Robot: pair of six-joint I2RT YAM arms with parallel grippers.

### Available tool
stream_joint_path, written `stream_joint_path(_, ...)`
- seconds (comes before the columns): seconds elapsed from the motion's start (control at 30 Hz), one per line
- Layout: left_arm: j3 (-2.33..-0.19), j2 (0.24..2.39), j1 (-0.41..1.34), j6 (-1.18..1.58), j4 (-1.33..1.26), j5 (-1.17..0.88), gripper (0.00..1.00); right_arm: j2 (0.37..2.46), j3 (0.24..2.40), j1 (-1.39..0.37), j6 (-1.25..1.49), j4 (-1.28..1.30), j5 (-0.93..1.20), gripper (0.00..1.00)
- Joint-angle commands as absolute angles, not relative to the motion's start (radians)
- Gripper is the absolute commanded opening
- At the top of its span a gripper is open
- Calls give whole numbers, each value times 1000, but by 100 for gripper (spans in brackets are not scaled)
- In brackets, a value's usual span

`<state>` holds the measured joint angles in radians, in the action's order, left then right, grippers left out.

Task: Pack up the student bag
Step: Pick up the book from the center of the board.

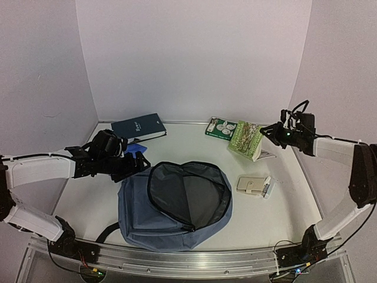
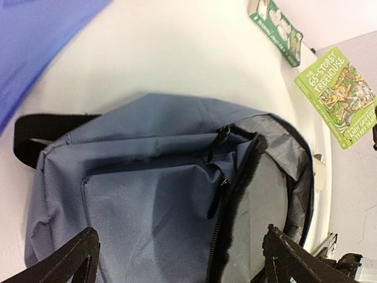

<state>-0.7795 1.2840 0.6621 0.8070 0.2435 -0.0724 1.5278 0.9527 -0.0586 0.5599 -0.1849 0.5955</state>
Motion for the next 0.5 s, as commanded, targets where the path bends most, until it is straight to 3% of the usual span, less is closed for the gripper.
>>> stream_joint_path(0.0, -858, 1203, 661, 737, 266, -16, 98, 1398, 1010, -115, 610, -263, 654, 0)
stream_joint_path(0.47, -895, 1169, 663, 715, -85, -380, 100, 1318, 1228, -441, 671, -184, 748, 0)
